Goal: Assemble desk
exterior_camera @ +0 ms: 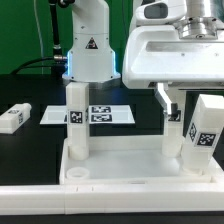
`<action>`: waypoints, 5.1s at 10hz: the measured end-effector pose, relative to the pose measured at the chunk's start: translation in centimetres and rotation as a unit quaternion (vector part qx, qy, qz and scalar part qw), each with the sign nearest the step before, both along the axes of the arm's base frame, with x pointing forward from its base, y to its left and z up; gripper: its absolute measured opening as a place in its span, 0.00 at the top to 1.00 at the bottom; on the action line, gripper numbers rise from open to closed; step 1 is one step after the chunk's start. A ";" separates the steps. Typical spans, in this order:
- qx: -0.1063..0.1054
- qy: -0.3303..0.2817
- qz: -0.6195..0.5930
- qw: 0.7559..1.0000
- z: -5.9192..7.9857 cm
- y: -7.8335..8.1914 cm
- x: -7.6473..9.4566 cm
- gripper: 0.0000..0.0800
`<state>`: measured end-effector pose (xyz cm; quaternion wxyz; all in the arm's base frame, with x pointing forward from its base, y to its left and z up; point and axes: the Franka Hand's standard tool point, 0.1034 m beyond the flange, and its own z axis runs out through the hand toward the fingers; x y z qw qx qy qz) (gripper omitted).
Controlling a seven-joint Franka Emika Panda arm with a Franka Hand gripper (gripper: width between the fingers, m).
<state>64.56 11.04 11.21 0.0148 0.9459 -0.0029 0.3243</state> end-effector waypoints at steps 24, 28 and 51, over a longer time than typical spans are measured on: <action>0.007 0.188 -0.013 0.982 2.5 -0.4 0.8 0.19; 0.000 0.322 -0.033 0.946 1.9 -1.9 1.0 0.19; 0.194 0.224 -0.532 0.793 0.5 -2.0 1.5 0.64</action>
Offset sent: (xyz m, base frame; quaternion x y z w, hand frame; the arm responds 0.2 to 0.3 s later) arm 0.0000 0.0000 0.0000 0.0000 0.0000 0.0000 1.0000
